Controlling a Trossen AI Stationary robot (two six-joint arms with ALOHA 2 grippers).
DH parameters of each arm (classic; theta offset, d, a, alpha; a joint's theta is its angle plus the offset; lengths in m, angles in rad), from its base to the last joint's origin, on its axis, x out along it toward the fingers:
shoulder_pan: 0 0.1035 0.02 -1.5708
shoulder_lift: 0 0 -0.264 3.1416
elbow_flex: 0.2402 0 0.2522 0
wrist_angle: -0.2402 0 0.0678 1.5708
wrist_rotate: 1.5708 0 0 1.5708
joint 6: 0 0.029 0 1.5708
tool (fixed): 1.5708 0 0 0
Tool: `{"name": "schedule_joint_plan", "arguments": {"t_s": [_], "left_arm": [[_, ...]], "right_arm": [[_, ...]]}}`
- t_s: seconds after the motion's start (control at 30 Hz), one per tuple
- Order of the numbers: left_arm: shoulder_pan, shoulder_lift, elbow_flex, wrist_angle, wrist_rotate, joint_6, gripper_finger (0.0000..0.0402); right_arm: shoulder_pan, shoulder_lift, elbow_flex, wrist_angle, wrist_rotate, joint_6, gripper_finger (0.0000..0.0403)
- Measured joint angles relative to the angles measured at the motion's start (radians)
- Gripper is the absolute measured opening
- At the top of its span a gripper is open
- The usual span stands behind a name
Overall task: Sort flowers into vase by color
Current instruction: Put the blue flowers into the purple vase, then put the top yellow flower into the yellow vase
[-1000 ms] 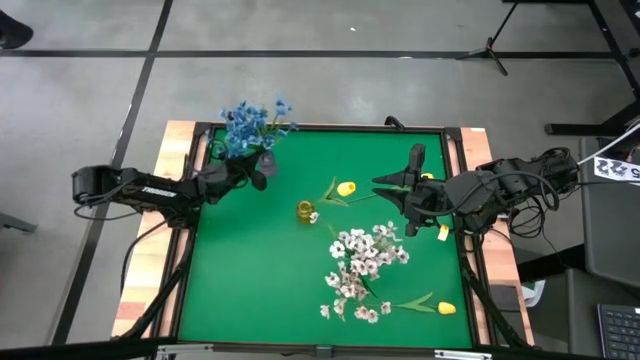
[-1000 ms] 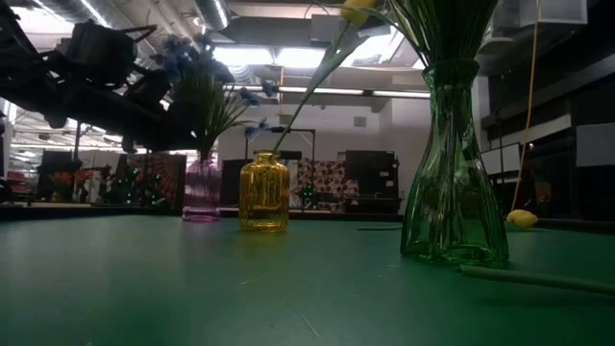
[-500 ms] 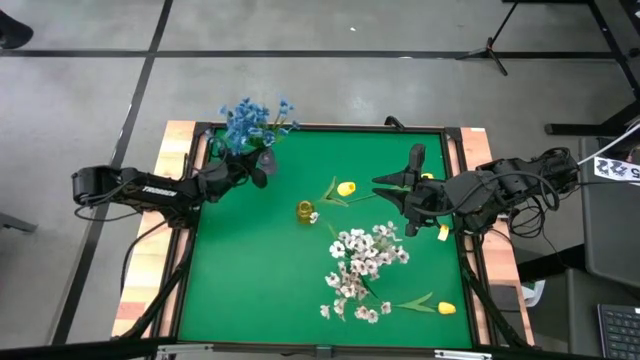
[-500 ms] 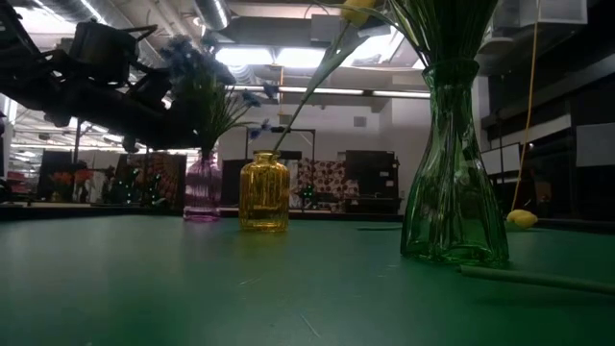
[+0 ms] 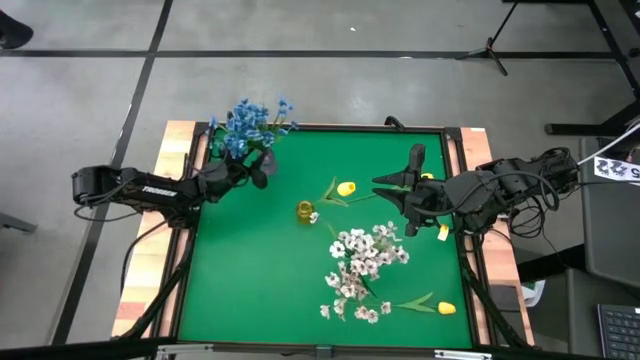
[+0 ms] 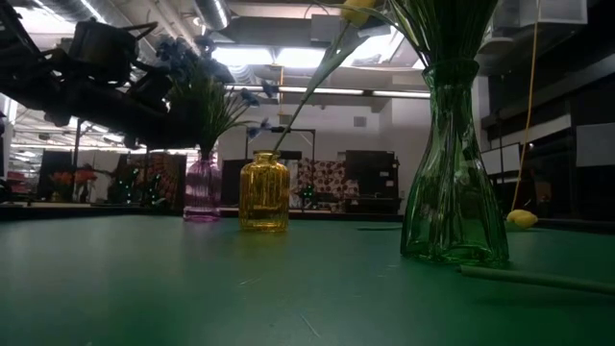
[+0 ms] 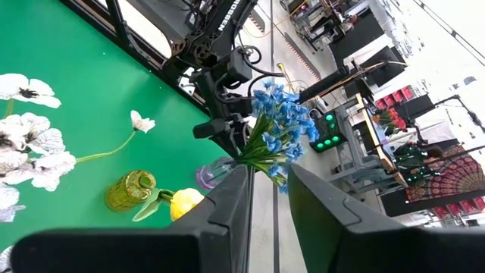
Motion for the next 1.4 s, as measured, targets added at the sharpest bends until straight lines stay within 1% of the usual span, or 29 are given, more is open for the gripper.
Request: {"name": "schedule_joint_plan", "arguments": {"t_s": [0.13, 0.27, 0.37, 0.47, 0.63, 0.73, 0.83, 0.93, 1.07, 1.13, 1.23, 1.3, 1.4], "left_arm": [[-0.004, 0.0, 0.0, 0.0, 0.0, 0.01, 0.0232], [-0.004, 0.0, 0.0, -0.001, 0.0, -0.002, 0.0251], [-0.004, 0.0, 0.0, -0.008, 0.0, 0.007, 0.0254], [-0.004, 0.0, 0.0, -0.052, -0.005, 0.018, 0.0255], [-0.01, -0.005, 0.001, -0.122, -0.007, -0.028, 0.0255], [-0.03, -0.023, 0.001, -0.139, -0.008, -0.025, 0.0255], [-0.05, -0.057, 0.001, -0.171, -0.016, -0.011, 0.0255], [-0.066, -0.109, 0.001, -0.237, -0.023, -0.019, 0.0255], [-0.107, -0.193, 0.001, -0.374, -0.015, -0.135, 0.0255], [-0.136, -0.233, 0.001, -0.444, 0.021, -0.192, 0.0255], [-0.183, -0.28, 0.001, -0.509, 0.135, -0.245, 0.0255], [-0.216, -0.303, 0.001, -0.523, 0.216, -0.272, 0.0255], [-0.267, -0.322, 0.001, -0.52, 0.315, -0.316, 0.0255]], "right_arm": [[0.0, 0.0, 0.0, -0.002, 0.0, 0.0, 0.0097], [0.0, 0.0, 0.0, -0.006, 0.001, 0.0, 0.0097], [0.0, 0.0, 0.0, -0.007, 0.001, 0.0, 0.0097], [0.0, 0.0, 0.0, -0.014, 0.001, 0.0, 0.0097], [0.0, 0.0, 0.0, -0.02, 0.001, 0.0, 0.0097], [0.0, 0.0, 0.0, -0.02, 0.002, 0.0, 0.0097], [0.0, 0.0, 0.0, -0.02, 0.002, 0.002, 0.0097], [0.0, 0.0, 0.0, -0.021, 0.002, 0.006, 0.0097], [0.0, 0.0, 0.0, -0.034, 0.0, 0.027, 0.0097], [0.0, 0.0, 0.0, -0.049, 0.0, 0.038, 0.0097], [0.0, 0.0, 0.0, -0.105, -0.002, 0.065, 0.0097], [0.0, 0.0, 0.0, -0.166, 0.008, 0.095, 0.0097], [-0.001, 0.0, 0.001, -0.297, 0.057, 0.173, 0.0097]]}}
